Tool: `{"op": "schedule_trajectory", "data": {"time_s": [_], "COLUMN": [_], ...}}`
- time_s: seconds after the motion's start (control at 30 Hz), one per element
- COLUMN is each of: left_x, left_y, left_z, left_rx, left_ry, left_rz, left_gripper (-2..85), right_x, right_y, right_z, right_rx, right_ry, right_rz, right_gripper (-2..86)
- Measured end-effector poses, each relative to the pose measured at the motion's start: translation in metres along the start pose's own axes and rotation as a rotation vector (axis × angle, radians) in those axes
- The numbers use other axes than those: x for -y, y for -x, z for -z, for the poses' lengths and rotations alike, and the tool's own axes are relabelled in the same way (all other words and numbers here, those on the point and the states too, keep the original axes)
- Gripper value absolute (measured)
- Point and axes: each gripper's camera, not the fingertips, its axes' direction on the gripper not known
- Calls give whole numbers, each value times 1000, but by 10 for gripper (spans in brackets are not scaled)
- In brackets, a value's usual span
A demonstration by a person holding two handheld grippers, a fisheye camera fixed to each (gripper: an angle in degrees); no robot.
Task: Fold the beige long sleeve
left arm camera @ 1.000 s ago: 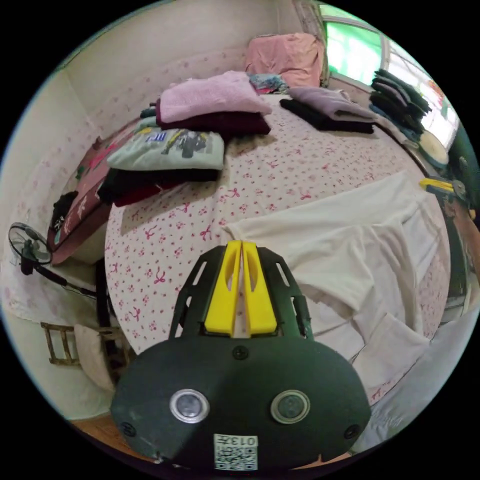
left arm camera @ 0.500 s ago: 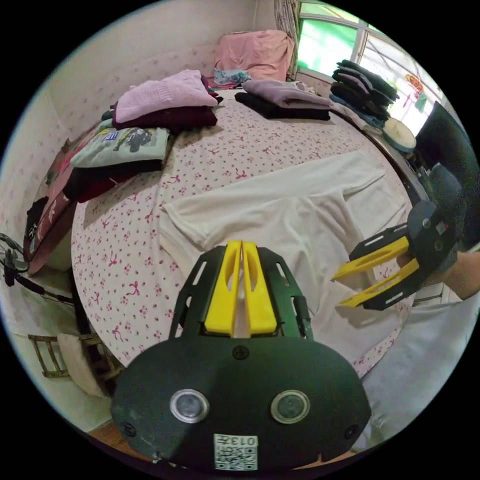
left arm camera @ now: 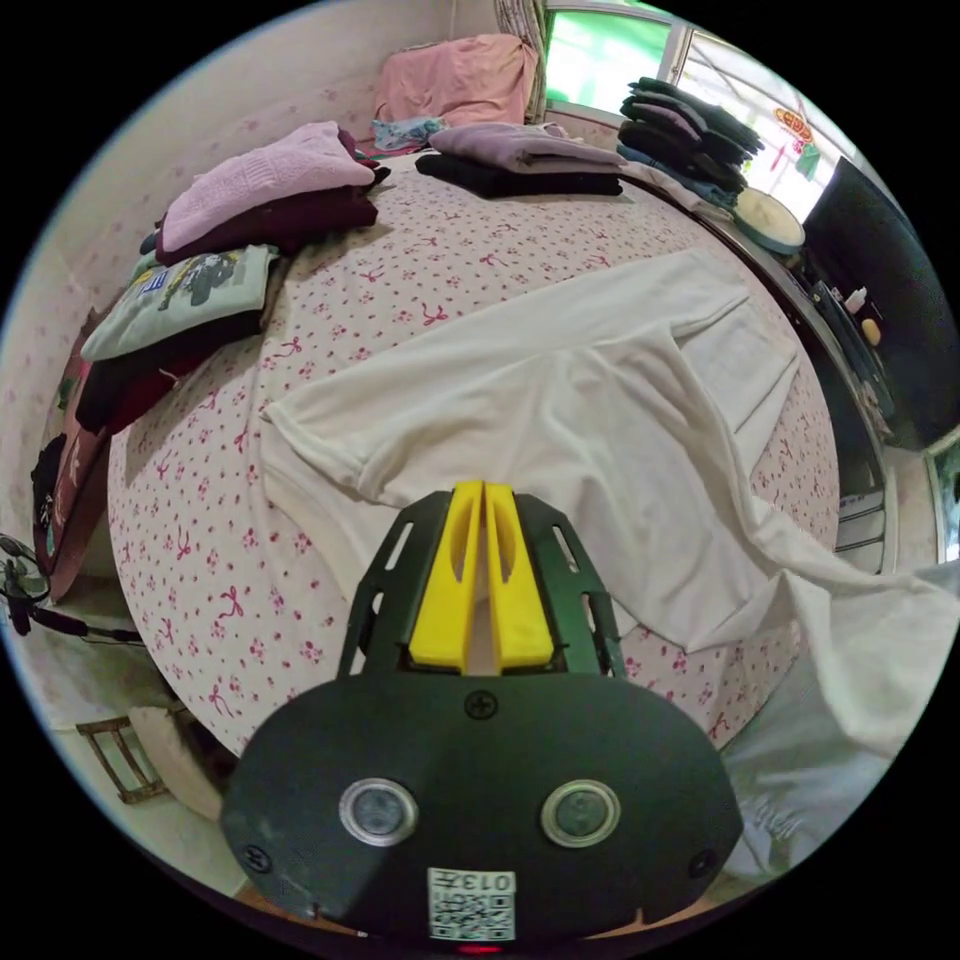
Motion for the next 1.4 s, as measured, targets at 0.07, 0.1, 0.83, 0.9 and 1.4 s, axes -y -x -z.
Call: {"op": "schedule_trajectory", "data": {"time_s": [0.07, 0.1, 0.83, 0.9, 1.4], "left_x": [1, 1, 33, 48, 150], "left_y": [4, 4, -15, -29, -38], "left_z": [0, 0, 40, 39, 2], "left_rx": [-14, -17, 10, -13, -271], "left_ry": [-3, -3, -104, -101, 79], "left_rz": [6, 7, -113, -185, -394], "left_gripper": [-3, -3, -3, -3, -3], "right_x": [0, -1, -106, -100, -126], "right_y": [28, 45, 87, 76, 20], "right_z": [33, 53, 138, 136, 142], "right_rx": [1, -8, 49, 120, 103], "right_ry": [-83, -139, -452, -491, -520], "right_rz": [83, 127, -59, -29, -145], "right_gripper": [16, 17, 23, 24, 22]}}
